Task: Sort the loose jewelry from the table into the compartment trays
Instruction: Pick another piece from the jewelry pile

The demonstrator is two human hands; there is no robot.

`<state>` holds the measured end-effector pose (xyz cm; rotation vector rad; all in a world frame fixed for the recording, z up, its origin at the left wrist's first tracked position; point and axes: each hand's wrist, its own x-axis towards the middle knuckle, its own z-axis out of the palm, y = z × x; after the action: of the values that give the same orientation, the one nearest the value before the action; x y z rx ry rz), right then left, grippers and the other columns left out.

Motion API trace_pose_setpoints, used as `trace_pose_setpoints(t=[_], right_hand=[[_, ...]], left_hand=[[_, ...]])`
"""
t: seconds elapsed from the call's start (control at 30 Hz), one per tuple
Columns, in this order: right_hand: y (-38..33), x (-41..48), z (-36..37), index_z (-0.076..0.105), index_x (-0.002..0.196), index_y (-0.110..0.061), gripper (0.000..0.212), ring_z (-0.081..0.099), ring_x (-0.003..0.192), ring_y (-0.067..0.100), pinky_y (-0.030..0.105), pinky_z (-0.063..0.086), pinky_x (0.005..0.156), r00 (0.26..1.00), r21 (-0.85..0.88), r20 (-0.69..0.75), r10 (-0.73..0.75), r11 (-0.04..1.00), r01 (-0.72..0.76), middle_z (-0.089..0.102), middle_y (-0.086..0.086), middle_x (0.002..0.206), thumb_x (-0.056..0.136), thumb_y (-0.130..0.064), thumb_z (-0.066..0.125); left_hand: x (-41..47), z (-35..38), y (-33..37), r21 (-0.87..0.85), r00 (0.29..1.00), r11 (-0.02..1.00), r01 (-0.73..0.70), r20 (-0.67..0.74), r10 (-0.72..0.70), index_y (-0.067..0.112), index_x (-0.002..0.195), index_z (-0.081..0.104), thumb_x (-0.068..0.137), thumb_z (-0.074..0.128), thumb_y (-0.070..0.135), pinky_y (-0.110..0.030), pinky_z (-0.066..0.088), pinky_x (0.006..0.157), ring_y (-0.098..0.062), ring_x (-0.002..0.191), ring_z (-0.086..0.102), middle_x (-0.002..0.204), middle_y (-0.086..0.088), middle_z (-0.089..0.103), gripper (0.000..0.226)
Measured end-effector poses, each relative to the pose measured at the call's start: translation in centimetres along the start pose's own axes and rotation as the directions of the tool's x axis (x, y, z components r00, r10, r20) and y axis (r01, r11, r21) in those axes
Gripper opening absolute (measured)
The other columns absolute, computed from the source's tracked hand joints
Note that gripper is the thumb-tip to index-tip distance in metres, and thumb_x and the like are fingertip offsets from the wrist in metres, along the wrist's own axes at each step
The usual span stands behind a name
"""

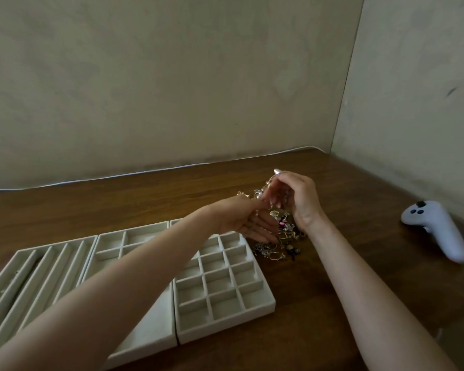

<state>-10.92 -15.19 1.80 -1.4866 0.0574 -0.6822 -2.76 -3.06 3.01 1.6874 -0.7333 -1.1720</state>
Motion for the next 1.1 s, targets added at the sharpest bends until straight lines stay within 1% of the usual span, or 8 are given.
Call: trace_pose_setpoints(t=[0.2, 0.43, 0.57, 0.63, 0.7, 0.77, 0.87, 1.1], right_hand=[[0.2, 0.3, 0.0, 0.066, 0.106, -0.003, 0.031, 0.062, 0.071, 0.02, 0.027, 0.053, 0.064, 0.985, 0.185, 0.171, -0.035, 0.983, 0.003, 0.07, 0.014, 0.088, 0.094, -0.005, 0.038], [0.6, 0.4, 0.6, 0.066, 0.097, -0.004, 0.015, 0.068, 0.078, 0.019, 0.025, 0.055, 0.07, 0.993, 0.384, 0.072, 0.097, 0.916, -0.117, 0.071, 0.011, 0.084, 0.084, -0.008, 0.058], [1.3, 0.5, -0.1, 0.066, 0.093, -0.008, 0.009, 0.063, 0.077, 0.016, 0.026, 0.052, 0.07, 0.98, 0.304, -0.004, 0.201, 0.933, -0.19, 0.068, 0.003, 0.078, 0.087, -0.008, 0.059], [1.6, 0.5, 0.0, 0.067, 0.098, -0.011, 0.012, 0.063, 0.081, 0.016, 0.026, 0.051, 0.073, 0.978, 0.163, 0.002, 0.207, 0.965, -0.205, 0.069, 0.001, 0.081, 0.087, -0.013, 0.06], [1.6, 0.3, 0.8, 0.063, 0.113, -0.017, 0.028, 0.063, 0.095, 0.014, 0.028, 0.049, 0.083, 0.98, -0.026, 0.097, 0.174, 0.985, -0.172, 0.069, -0.002, 0.1, 0.085, -0.024, 0.063], [1.7, 0.3, 1.7, 0.053, 0.128, -0.027, 0.051, 0.058, 0.111, 0.01, 0.03, 0.047, 0.093, 0.956, -0.141, 0.244, 0.164, 0.981, -0.132, 0.061, -0.005, 0.123, 0.081, -0.037, 0.068], [1.5, 0.4, 2.6, 0.04, 0.137, -0.036, 0.073, 0.05, 0.123, 0.01, 0.032, 0.044, 0.1, 0.905, -0.169, 0.382, 0.189, 0.977, -0.133, 0.05, -0.007, 0.137, 0.072, -0.044, 0.071], [0.5, 0.4, 4.7, 0.063, 0.109, -0.007, 0.028, 0.067, 0.086, 0.013, 0.023, 0.055, 0.075, 0.892, -0.219, 0.376, 0.25, 0.96, -0.176, 0.069, 0.003, 0.097, 0.081, -0.009, 0.068]], left_hand=[[1.4, 0.0, 0.6, -0.455, 0.972, 0.865, -0.212, -0.191, 0.137, 0.009, 0.096, 0.056, 0.1, 0.035, 0.031, -0.037, 0.043, 0.097, -0.024, 0.092, 0.054, 0.087, -0.009, 0.053, 0.03], [1.0, -0.6, 0.8, -0.587, 0.925, 0.739, -0.332, -0.355, 0.134, 0.005, 0.079, 0.058, 0.098, 0.042, 0.029, -0.032, 0.048, 0.075, -0.02, 0.074, 0.054, 0.073, -0.009, 0.059, 0.035], [0.3, -2.7, 0.2, -0.579, 0.893, 0.723, -0.376, -0.435, 0.116, 0.011, 0.057, 0.051, 0.092, 0.044, 0.021, -0.027, 0.038, 0.06, -0.016, 0.056, 0.047, 0.059, -0.003, 0.053, 0.037], [-0.6, -3.5, 0.0, -0.482, 0.899, 0.81, -0.335, -0.42, 0.122, 0.014, 0.061, 0.047, 0.09, 0.049, 0.022, -0.025, 0.039, 0.053, -0.013, 0.049, 0.046, 0.059, 0.0, 0.047, 0.03], [-1.3, -3.8, -0.2, -0.167, 0.88, 0.946, -0.278, -0.439, 0.181, 0.014, 0.065, 0.052, 0.089, 0.056, 0.019, -0.02, 0.039, 0.047, -0.01, 0.046, 0.046, 0.059, 0.0, 0.05, 0.025], [-2.2, -3.6, -0.1, 0.128, 0.877, 0.966, -0.223, -0.407, 0.257, 0.012, 0.07, 0.055, 0.089, 0.057, 0.015, -0.017, 0.039, 0.047, -0.007, 0.049, 0.047, 0.061, 0.0, 0.052, 0.02], [-3.6, -3.7, 0.3, 0.274, 0.902, 0.943, -0.191, -0.329, 0.278, 0.009, 0.08, 0.057, 0.092, 0.055, 0.015, -0.02, 0.041, 0.052, -0.01, 0.054, 0.049, 0.066, -0.003, 0.054, 0.014], [-6.4, -5.6, 0.5, 0.321, 0.887, 0.929, -0.182, -0.354, 0.296, 0.008, 0.08, 0.06, 0.09, 0.057, 0.01, -0.019, 0.05, 0.051, -0.011, 0.054, 0.059, 0.062, -0.003, 0.061, 0.011]])
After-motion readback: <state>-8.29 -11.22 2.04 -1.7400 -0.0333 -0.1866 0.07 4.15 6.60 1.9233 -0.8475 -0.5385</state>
